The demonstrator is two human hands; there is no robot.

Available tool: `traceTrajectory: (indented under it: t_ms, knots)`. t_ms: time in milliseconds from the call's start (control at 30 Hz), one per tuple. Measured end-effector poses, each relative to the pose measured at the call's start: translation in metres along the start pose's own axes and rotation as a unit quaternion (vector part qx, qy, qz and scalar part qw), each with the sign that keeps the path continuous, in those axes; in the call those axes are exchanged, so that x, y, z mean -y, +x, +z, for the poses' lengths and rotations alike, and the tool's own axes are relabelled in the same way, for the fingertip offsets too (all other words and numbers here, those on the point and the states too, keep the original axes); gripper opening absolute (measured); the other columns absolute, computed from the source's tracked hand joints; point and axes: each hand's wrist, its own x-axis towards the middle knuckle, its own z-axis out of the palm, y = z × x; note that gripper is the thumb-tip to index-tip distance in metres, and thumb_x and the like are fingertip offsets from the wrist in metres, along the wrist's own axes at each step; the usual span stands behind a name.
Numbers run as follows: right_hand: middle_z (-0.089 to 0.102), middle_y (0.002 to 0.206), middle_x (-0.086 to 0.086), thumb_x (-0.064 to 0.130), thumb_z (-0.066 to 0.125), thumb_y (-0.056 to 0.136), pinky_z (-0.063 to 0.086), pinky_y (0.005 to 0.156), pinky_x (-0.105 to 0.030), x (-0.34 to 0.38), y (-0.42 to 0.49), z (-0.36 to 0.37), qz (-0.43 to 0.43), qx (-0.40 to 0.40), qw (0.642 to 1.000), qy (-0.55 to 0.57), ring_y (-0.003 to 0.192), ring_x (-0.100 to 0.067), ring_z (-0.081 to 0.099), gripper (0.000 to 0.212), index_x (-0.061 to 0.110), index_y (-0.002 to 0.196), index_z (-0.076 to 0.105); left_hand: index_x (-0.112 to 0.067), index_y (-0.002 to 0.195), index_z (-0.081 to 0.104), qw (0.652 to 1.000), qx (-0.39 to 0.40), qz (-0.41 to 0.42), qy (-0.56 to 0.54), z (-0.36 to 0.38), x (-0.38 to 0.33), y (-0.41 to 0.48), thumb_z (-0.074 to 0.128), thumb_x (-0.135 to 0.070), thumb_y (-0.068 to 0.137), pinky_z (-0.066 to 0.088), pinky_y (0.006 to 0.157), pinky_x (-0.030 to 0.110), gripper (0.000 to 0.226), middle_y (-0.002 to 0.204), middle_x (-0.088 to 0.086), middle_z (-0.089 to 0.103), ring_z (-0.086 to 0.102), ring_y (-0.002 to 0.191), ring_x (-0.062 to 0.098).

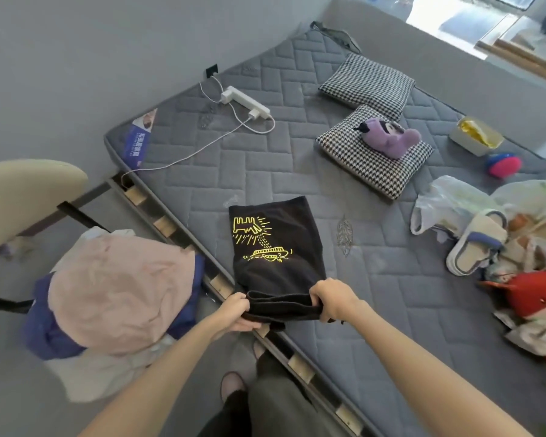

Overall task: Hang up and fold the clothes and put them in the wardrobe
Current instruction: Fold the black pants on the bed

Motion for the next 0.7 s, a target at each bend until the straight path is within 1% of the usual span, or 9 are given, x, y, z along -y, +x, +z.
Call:
traceTrajectory:
  t_ms: [100,167,233,267,333,367,500,600,700]
  knots:
    - [0.066,0.108,-0.008,0.011,0.081,0.071,0.049,0.075,-0.028,0.003,-0.004,0.010,0.007,0.064,0.998,0.025,0.090,-0.023,0.059,0.034,0.011,0.102,0.067,-0.013,0.115,0.043,0.997,0.032,-0.052,0.050,-0.003,0.009,-0.007,0.033,-0.001,0.094,0.058,0.071,0.038,0.026,0.116,0.015,0.050,0.070,0.084,0.035]
    - [0.065,0.110,-0.009,0.013,0.083,0.071,0.050,0.075,-0.028,0.002,-0.003,0.013,0.007,0.096,0.994,0.045,0.095,-0.025,0.060,0.039,0.010,0.106,0.066,-0.014,0.116,0.041,0.993,0.043,-0.075,0.081,-0.004,0.011,-0.008,0.035,-0.002,0.093,0.060,0.067,0.037,0.026,0.109,0.016,0.054,0.071,0.078,0.033]
    - [0.065,0.112,-0.010,0.013,0.083,0.071,0.053,0.078,-0.030,0.000,0.000,0.014,0.005,0.110,0.992,0.056,0.099,-0.027,0.061,0.038,0.009,0.105,0.066,-0.014,0.115,0.040,0.990,0.045,-0.091,0.093,-0.006,0.008,-0.007,0.038,-0.002,0.093,0.060,0.062,0.034,0.026,0.101,0.015,0.057,0.072,0.070,0.030]
    - [0.065,0.112,-0.010,0.013,0.083,0.071,0.053,0.080,-0.033,-0.001,0.004,0.013,0.003,0.109,0.992,0.055,0.101,-0.029,0.061,0.036,0.010,0.102,0.065,-0.014,0.115,0.040,0.990,0.045,-0.089,0.098,-0.007,0.006,-0.005,0.039,-0.002,0.093,0.060,0.062,0.034,0.025,0.103,0.015,0.057,0.072,0.070,0.029]
    - [0.064,0.112,-0.010,0.015,0.083,0.072,0.051,0.080,-0.034,-0.007,0.016,0.007,0.002,0.095,0.994,0.056,0.100,-0.029,0.060,0.030,0.015,0.092,0.061,-0.014,0.115,0.045,0.990,0.044,-0.056,0.124,-0.010,-0.004,0.004,0.037,-0.005,0.093,0.060,0.064,0.034,0.025,0.117,0.016,0.055,0.073,0.074,0.029]
    - [0.064,0.111,-0.009,0.016,0.083,0.072,0.050,0.078,-0.033,-0.010,0.023,0.001,0.001,0.084,0.995,0.059,0.098,-0.028,0.059,0.030,0.017,0.089,0.057,-0.015,0.115,0.047,0.989,0.036,-0.034,0.136,-0.012,-0.012,0.009,0.036,-0.007,0.093,0.060,0.062,0.032,0.025,0.119,0.015,0.056,0.073,0.073,0.027]
    - [0.060,0.104,-0.002,0.018,0.077,0.078,0.043,0.069,-0.030,-0.030,0.060,-0.034,-0.004,0.017,0.997,0.069,0.094,-0.025,0.057,0.028,0.022,0.086,0.051,-0.019,0.108,0.047,0.990,-0.039,0.016,0.138,-0.016,-0.056,0.030,0.039,-0.012,0.095,0.054,0.049,0.025,0.017,0.092,0.008,0.057,0.063,0.055,0.016]
    - [0.059,0.100,0.000,0.016,0.070,0.084,0.038,0.063,-0.028,-0.042,0.095,-0.064,-0.005,-0.052,0.994,0.097,0.088,-0.021,0.054,0.020,0.023,0.089,0.051,-0.018,0.105,0.051,0.983,-0.083,0.062,0.153,-0.020,-0.090,0.057,0.041,-0.016,0.098,0.044,0.051,0.022,0.013,0.084,0.005,0.054,0.054,0.066,0.014]
    - [0.063,0.104,-0.002,0.016,0.065,0.088,0.045,0.072,-0.033,-0.051,0.134,-0.087,-0.012,-0.095,0.990,0.106,0.094,-0.023,0.057,0.014,0.022,0.096,0.054,-0.017,0.099,0.054,0.980,-0.124,0.088,0.127,-0.025,-0.122,0.088,0.041,-0.018,0.098,0.039,0.059,0.024,0.013,0.082,0.000,0.054,0.051,0.076,0.011]
